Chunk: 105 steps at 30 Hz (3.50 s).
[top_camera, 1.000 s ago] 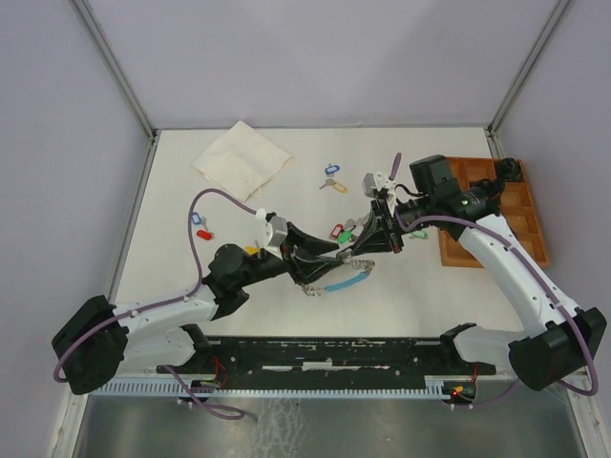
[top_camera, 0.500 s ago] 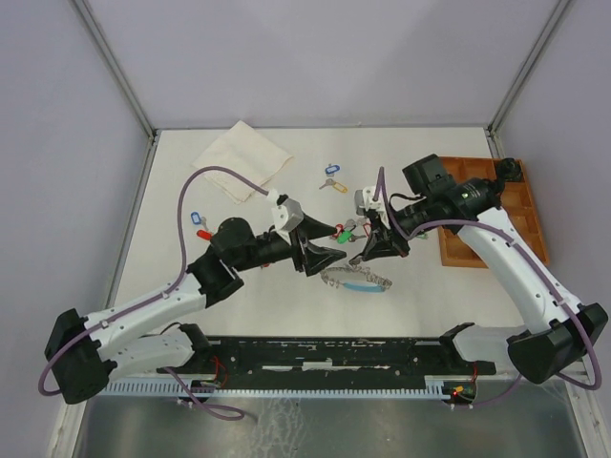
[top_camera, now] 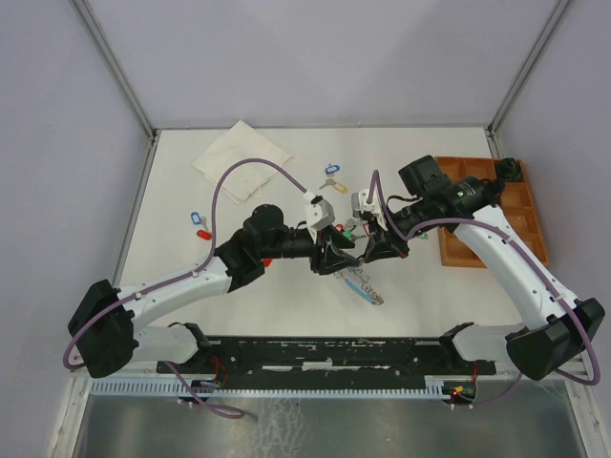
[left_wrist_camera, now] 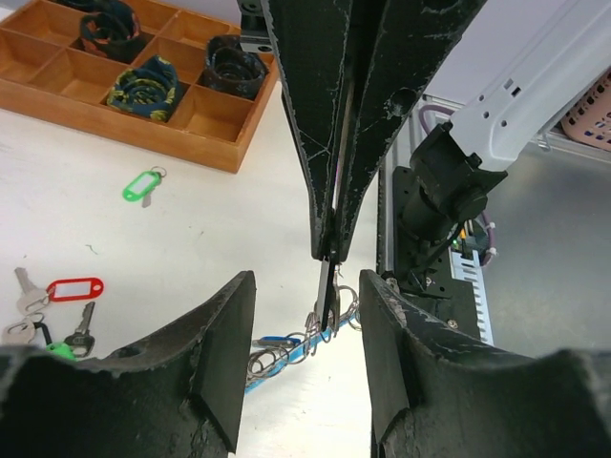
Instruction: Remove the keys from the keyring
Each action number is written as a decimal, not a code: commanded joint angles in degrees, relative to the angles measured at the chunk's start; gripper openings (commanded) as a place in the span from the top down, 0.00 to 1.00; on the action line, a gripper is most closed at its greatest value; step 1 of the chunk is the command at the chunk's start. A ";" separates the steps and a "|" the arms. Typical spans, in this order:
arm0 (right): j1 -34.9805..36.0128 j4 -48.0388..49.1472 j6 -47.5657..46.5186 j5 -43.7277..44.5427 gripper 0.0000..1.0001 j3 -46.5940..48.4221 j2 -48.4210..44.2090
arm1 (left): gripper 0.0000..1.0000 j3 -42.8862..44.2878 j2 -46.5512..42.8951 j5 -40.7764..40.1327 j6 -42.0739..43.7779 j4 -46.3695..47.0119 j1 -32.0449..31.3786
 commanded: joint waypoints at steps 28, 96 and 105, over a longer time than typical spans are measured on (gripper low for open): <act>0.62 -0.73 -1.51 -2.09 0.99 3.48 0.25 | 0.79 9.97 8.71 8.17 6.81 -7.97 -0.80; -5.59 16.03 -5.73 -25.38 0.68 -13.03 -5.49 | 0.97 -13.20 -5.88 -5.01 -10.00 33.52 -0.22; -3.57 22.26 0.91 -22.06 0.73 -13.95 -5.82 | 0.97 -12.40 -5.19 -5.87 -10.59 33.02 -0.41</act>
